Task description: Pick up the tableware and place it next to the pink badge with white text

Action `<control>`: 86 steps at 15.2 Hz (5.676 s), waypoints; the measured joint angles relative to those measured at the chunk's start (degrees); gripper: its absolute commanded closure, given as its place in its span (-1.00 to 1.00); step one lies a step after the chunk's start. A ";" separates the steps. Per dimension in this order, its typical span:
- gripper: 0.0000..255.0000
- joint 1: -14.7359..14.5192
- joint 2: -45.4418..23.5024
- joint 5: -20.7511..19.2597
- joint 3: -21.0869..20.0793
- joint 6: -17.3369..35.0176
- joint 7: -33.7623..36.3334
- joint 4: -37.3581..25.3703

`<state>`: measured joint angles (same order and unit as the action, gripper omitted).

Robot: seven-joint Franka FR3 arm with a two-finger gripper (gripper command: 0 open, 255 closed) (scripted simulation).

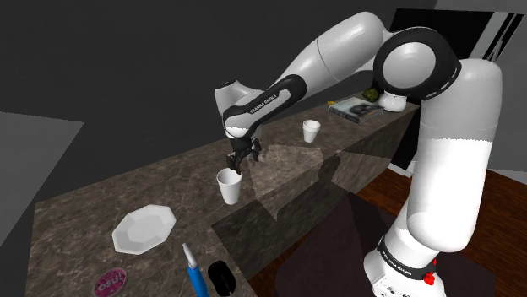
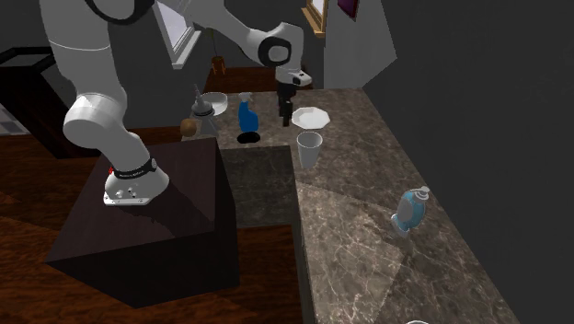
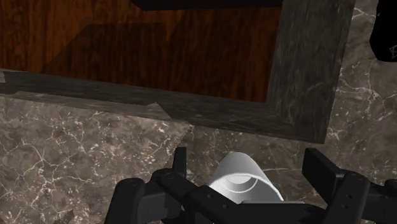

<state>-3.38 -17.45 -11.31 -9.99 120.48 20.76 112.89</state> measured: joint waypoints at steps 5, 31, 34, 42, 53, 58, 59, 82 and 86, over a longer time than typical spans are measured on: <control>-1.00 -2.32 -11.77 -2.02 0.27 -0.68 1.90 -11.73; 1.00 -6.22 -36.47 -4.45 2.00 -1.71 2.36 -36.86; 1.00 -6.22 -36.47 -4.45 1.99 -1.71 2.36 -36.85; 1.00 -6.11 -34.98 -4.25 1.82 -2.94 2.14 -36.60; 1.00 -5.76 -29.34 -3.48 1.16 -7.44 1.40 -35.52; 1.00 -5.66 -27.34 -3.09 0.92 -10.13 0.89 -36.25; 1.00 -5.64 -26.87 -3.03 0.87 -10.51 0.85 -36.17; 1.00 -5.86 -20.82 -1.70 0.17 -24.03 -1.29 -43.85; 1.00 -8.10 -19.74 -1.49 -0.67 -24.17 1.73 -42.48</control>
<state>-11.48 -37.19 -12.80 -10.67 96.31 22.48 70.40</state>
